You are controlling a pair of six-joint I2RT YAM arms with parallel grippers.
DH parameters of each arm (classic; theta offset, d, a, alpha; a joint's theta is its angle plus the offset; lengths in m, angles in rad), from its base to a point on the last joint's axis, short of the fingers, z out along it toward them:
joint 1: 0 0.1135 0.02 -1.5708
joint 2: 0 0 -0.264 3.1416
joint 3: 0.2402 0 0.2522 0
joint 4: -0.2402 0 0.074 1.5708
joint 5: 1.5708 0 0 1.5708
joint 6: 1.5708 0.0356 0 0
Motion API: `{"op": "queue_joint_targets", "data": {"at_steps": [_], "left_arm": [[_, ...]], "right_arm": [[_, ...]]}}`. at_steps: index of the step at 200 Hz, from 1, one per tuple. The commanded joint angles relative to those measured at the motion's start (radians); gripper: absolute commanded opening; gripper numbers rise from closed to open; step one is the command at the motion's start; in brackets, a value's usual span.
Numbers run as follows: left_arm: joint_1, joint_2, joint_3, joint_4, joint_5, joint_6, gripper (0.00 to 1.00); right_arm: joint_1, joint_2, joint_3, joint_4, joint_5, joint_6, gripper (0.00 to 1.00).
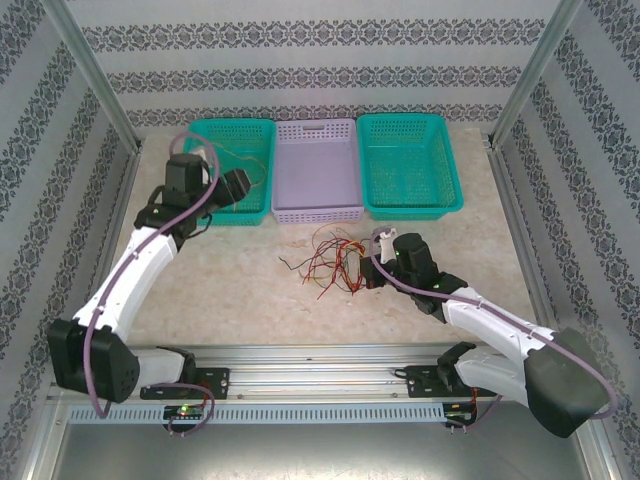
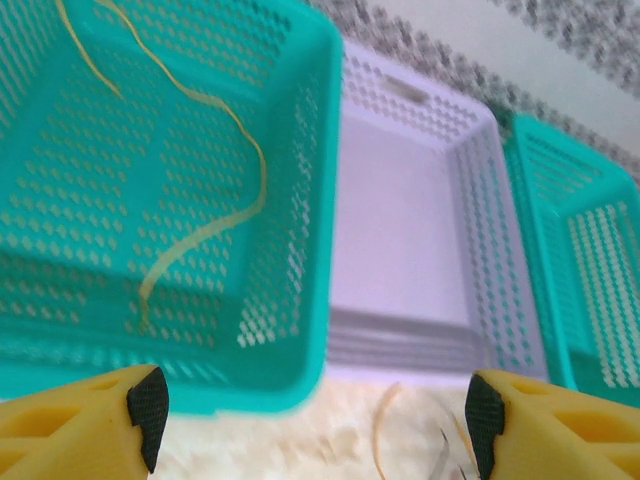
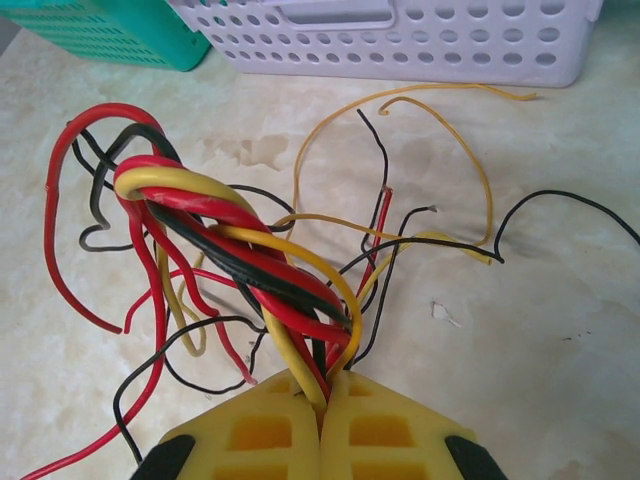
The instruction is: Untangle the cables
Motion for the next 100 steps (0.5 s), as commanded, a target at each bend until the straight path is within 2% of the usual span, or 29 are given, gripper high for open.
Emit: {"op": "queue_joint_targets", "data": {"at_steps": [1, 36, 67, 100], "left_arm": [[-0.088, -0.044, -0.076, -0.011, 0.075, -0.057, 0.79], [-0.252, -0.058, -0.187, 0.065, 0.115, -0.058, 0.79], [-0.306, -0.072, -0.269, 0.197, 0.189, -0.068, 0.77], [-0.371, -0.025, -0.273, 0.226, 0.206, -0.02, 0.7]], "right_arm": [[0.014, -0.019, -0.016, 0.056, -0.029, -0.02, 0.0], [0.016, -0.025, -0.017, 0.057, -0.029, -0.022, 0.0], [0.018, -0.027, -0.017, 0.057, -0.03, -0.023, 0.0], [0.02, -0.016, -0.013, 0.06, -0.042, -0.023, 0.0]]}}
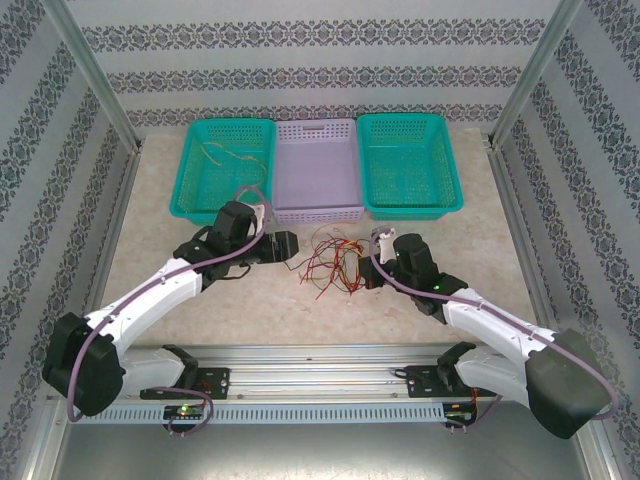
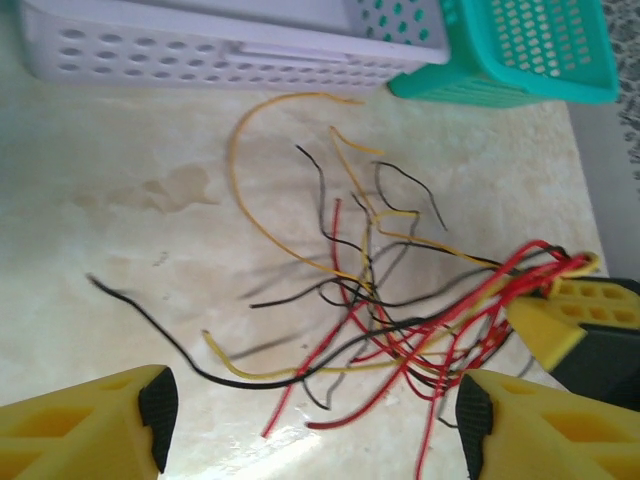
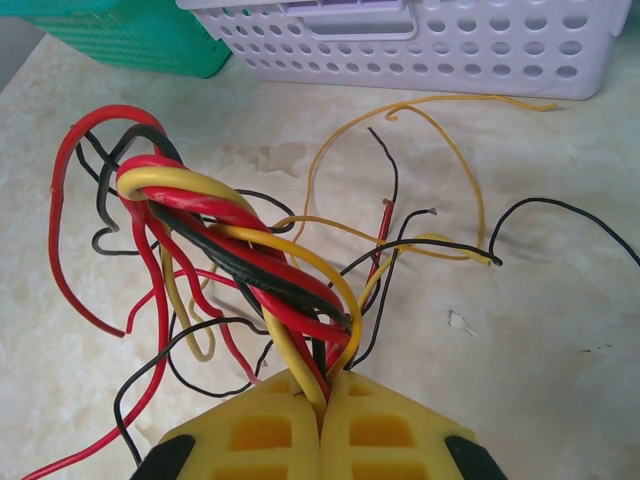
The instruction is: Untangle the cables
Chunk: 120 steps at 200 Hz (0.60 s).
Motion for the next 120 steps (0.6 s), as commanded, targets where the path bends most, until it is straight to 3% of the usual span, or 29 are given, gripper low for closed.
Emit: {"op": "queue_joint_targets", "data": {"at_steps": [1, 55, 120], "left_arm": [[-0.052, 0.02, 0.001, 0.104, 0.044, 0.027, 0.7], [-0.147, 0.103, 0.04, 0.11, 0.074, 0.119, 0.55], [-0.155, 0.156, 0.056, 0.059, 0.05, 0.165, 0.38]], "right_arm": [[0.014, -0.008, -0.007, 0.043, -0.027, -0.023, 0.0], [0.018, 0.001, -0.003, 0.038, -0.032, -0.026, 0.0], [0.024, 0.015, 0.002, 0.046, -0.043, -0.028, 0.0]]}}
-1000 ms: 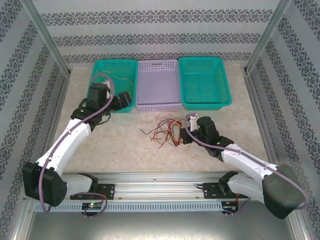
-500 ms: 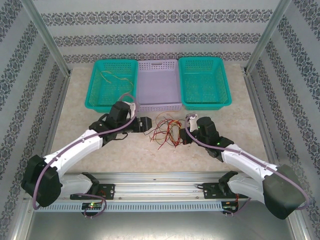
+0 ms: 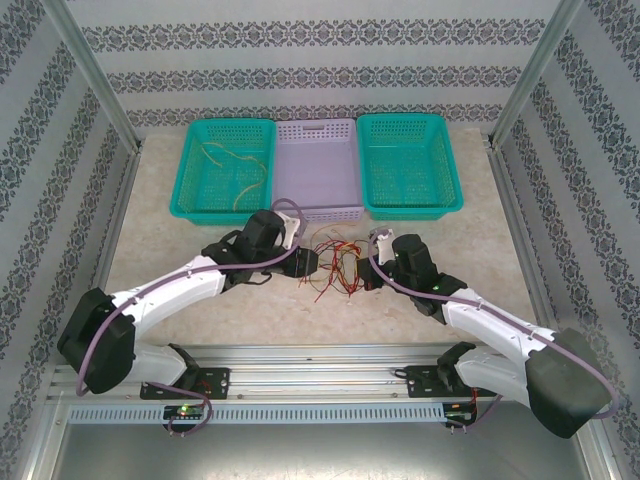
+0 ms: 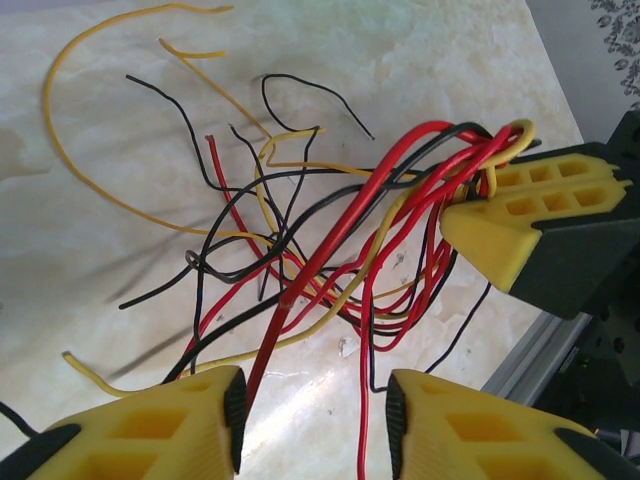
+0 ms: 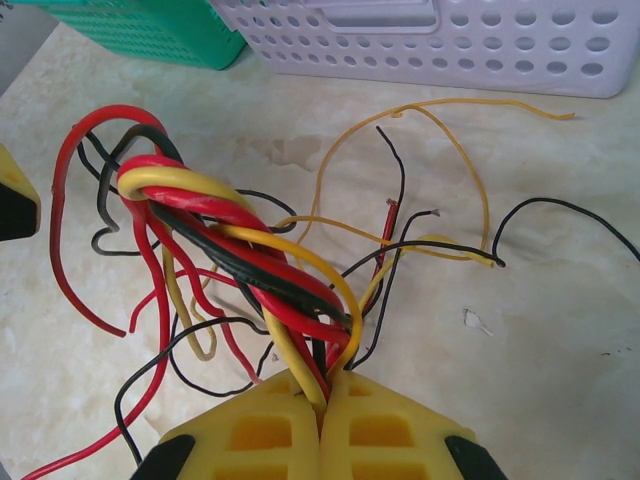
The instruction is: Untangle the cables
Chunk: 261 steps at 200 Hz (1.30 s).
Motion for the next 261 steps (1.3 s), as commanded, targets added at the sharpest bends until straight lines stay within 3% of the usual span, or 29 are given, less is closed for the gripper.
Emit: {"op": "queue_joint_targets", "data": {"at_steps": [1, 71, 86, 107, 144, 168, 225, 261], "left_arm": [[-0.012, 0.024, 0.034, -0.013, -0.005, 0.043, 0.38], [-0.016, 0.051, 0.054, -0.047, -0.013, 0.071, 0.17], [-0.017, 0.048, 0.055, -0.057, -0.019, 0.074, 0.2], [-0.018, 0.037, 0.064, -0.087, -0.043, 0.087, 0.39], [-0.033, 0.0, 0.073, -0.162, -0.156, 0.128, 0.49], [-0.039, -0.016, 0.062, -0.168, -0.2, 0.139, 0.46], [-0.06, 0.029, 0.07, -0.138, -0.149, 0.139, 0.34], [-0.062, 0.042, 0.062, -0.122, -0.13, 0.141, 0.34]], "right_arm": [[0.013, 0.012, 0.002, 0.041, -0.028, -0.016, 0.0], [0.023, 0.012, 0.004, 0.042, -0.028, -0.02, 0.0], [0.024, 0.014, 0.005, 0.041, -0.027, -0.019, 0.0], [0.023, 0.016, 0.007, 0.039, -0.027, -0.022, 0.0], [0.024, 0.014, 0.007, 0.038, -0.025, -0.022, 0.0], [0.028, 0.015, 0.007, 0.037, -0.025, -0.023, 0.0], [0.039, 0.028, 0.009, 0.045, -0.024, -0.021, 0.0], [0.045, 0.031, 0.011, 0.045, -0.022, -0.023, 0.0]]}}
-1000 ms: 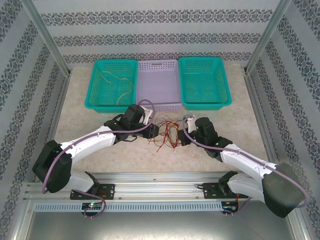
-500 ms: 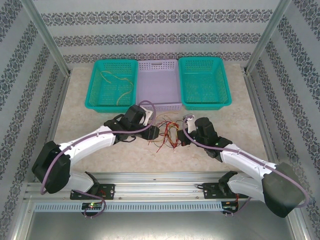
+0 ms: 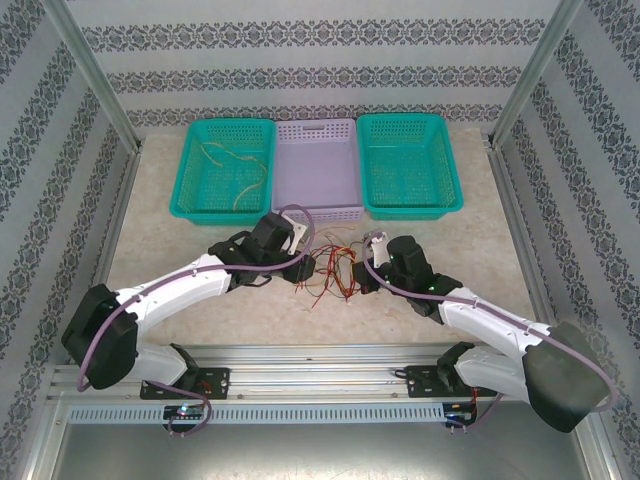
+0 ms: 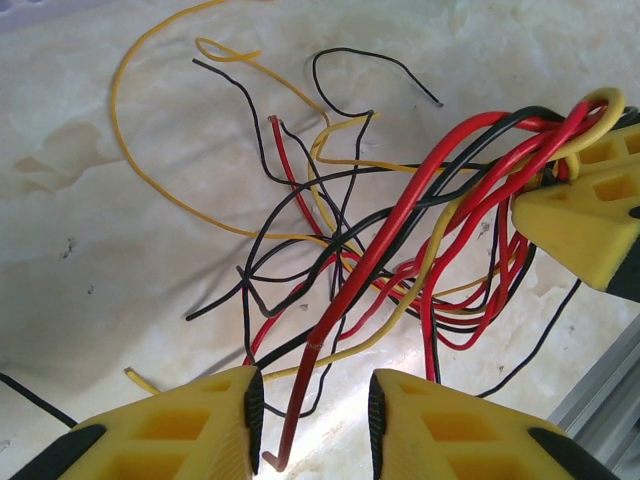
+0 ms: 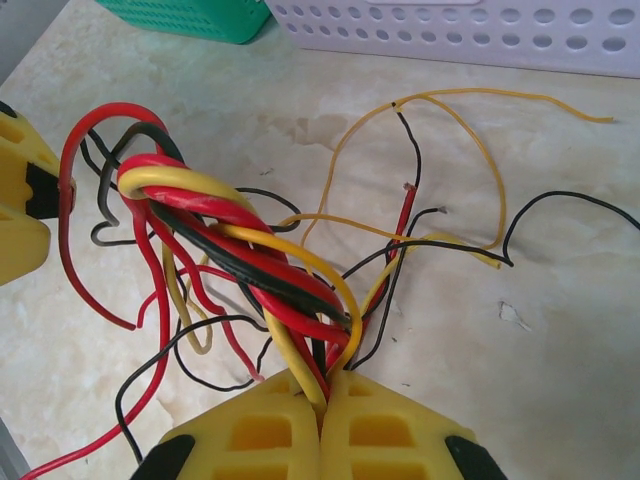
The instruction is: Untangle the cables
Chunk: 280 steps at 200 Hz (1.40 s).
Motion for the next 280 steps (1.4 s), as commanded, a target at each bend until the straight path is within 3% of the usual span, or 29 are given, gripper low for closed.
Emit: {"op": "queue_joint_targets", "data": {"at_steps": [1, 50, 76, 126, 176, 219, 244, 280], "left_arm": [[-0.015, 0.017, 0.019, 0.005, 0.022, 0.022, 0.34], [-0.019, 0.034, 0.026, -0.001, 0.027, 0.023, 0.18], [-0.02, 0.024, 0.034, -0.004, 0.028, 0.022, 0.0], [-0.019, -0.069, 0.044, -0.012, 0.033, -0.017, 0.0], [-0.02, -0.081, 0.061, -0.023, 0.094, -0.092, 0.0], [-0.019, -0.13, 0.078, -0.052, 0.049, -0.122, 0.0], [-0.018, -0.172, 0.095, -0.076, -0.006, -0.155, 0.0], [-0.018, -0.199, 0.085, -0.053, -0.031, -0.225, 0.0]], "right_arm": [[0.013, 0.004, 0.011, 0.033, -0.01, -0.015, 0.0], [0.017, 0.005, 0.014, 0.034, -0.008, -0.015, 0.0], [0.019, 0.005, 0.015, 0.029, -0.002, -0.017, 0.0], [0.019, 0.014, 0.033, -0.023, 0.08, -0.016, 0.0], [0.018, -0.009, 0.022, -0.01, 0.064, -0.014, 0.28], [-0.01, -0.094, -0.018, 0.025, 0.022, -0.007, 0.53], [-0.081, -0.165, -0.055, 0.067, -0.03, 0.039, 0.55], [-0.104, -0.188, -0.057, 0.086, -0.129, 0.103, 0.44]]}}
